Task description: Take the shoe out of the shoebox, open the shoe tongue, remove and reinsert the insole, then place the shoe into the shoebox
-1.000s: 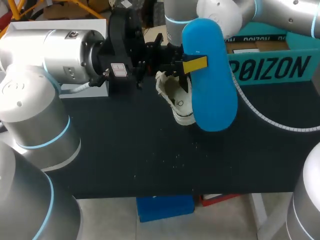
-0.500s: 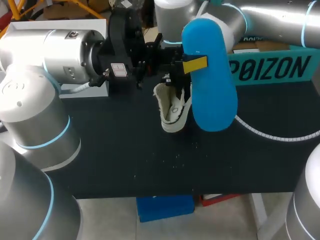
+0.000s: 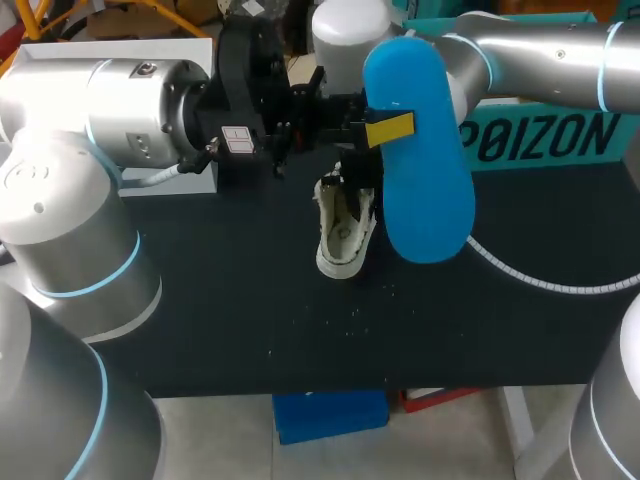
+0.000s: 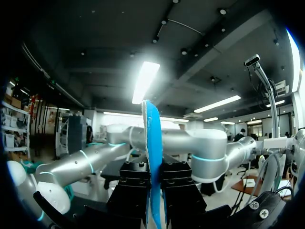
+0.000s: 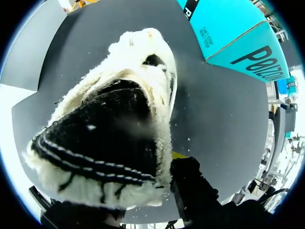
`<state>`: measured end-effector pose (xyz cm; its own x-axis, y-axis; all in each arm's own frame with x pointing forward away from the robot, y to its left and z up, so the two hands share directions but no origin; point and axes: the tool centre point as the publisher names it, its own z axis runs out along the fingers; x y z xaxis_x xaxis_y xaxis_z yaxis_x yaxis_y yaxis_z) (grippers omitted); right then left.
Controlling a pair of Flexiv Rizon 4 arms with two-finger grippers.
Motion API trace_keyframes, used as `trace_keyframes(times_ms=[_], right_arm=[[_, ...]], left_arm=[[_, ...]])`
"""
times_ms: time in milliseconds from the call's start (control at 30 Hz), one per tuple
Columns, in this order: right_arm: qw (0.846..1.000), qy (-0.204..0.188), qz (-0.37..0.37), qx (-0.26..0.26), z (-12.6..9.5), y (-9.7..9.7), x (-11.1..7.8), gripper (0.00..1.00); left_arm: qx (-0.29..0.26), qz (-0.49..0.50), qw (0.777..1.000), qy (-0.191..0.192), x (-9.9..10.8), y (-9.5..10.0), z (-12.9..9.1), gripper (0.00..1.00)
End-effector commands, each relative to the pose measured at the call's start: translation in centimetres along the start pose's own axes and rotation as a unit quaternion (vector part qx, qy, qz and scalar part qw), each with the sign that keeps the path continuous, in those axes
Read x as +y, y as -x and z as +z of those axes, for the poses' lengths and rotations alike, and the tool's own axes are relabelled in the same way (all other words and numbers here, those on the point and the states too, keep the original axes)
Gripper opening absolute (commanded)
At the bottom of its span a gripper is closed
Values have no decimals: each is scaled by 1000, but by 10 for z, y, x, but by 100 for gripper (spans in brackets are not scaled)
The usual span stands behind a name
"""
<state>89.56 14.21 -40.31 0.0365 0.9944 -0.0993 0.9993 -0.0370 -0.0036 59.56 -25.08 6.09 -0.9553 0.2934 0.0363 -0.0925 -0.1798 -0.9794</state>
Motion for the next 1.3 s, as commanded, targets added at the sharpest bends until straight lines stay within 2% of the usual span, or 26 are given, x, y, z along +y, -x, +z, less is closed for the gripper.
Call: trace_keyframes(times_ms=[33,133,200,333,1300], right_arm=[[998,-13,-1,55,-2,14,1,100],[989,-30,7,144,-22,23,-2,100],[977,-35,6,212,-37,27,-4,100],[942,-15,-24,333,-71,32,-8,100],[942,-15,-24,333,-71,32,-8,100]], left_arm=[[-2,1,1000,-1,1,-1,1,0],[-2,1,1000,-1,1,-1,1,0],[-2,1,1000,-1,1,-1,1,0],[-2,1,1000,-1,1,-1,1,0],[-2,1,1000,-1,1,-1,1,0]])
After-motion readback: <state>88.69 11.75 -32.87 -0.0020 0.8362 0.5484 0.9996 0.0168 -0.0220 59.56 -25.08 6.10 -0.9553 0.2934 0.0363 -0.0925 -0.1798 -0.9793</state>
